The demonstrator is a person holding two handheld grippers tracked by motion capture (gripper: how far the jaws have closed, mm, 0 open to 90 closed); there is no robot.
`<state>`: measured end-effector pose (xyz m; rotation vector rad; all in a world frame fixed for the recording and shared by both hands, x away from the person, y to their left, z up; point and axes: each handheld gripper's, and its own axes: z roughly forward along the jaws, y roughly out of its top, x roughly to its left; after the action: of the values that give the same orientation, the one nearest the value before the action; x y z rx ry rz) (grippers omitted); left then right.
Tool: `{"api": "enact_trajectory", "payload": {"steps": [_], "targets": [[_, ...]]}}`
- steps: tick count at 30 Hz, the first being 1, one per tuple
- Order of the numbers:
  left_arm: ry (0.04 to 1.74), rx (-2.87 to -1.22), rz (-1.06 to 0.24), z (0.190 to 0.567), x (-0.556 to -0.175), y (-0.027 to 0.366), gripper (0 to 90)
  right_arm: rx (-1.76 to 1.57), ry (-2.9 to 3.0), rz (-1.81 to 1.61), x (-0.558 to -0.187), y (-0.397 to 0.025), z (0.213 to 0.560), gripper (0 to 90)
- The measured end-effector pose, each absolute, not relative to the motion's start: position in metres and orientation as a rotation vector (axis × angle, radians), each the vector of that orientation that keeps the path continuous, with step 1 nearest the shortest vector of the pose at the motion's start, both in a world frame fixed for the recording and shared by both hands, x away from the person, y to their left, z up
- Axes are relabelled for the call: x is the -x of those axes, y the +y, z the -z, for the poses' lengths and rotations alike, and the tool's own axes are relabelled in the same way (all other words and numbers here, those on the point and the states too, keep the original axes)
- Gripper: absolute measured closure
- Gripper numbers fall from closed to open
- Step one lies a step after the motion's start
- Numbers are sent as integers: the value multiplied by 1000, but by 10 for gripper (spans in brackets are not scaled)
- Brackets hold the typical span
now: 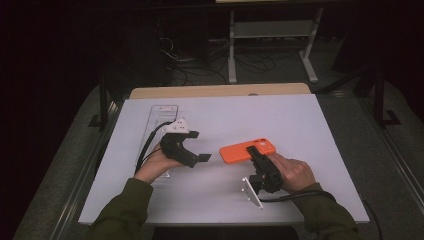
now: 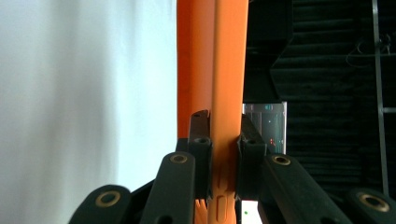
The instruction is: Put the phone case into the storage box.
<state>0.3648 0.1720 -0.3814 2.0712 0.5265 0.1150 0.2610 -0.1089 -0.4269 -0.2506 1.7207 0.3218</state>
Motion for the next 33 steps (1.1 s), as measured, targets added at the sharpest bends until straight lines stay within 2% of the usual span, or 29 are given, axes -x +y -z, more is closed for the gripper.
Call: {"api": "enact_trajectory", "payload": {"steps": [7,17,33], "targets": [[563,-2030,-76,385,-362,172,18,222,1706,-331,-261,-112,424,782],[497,-2089,-138,389,-359,169,18,211,1689,-342,-260,-116,421,782],[490,-2063,-103,390,-360,172,18,172,1685,-367,-262,-119,416,782]]}}
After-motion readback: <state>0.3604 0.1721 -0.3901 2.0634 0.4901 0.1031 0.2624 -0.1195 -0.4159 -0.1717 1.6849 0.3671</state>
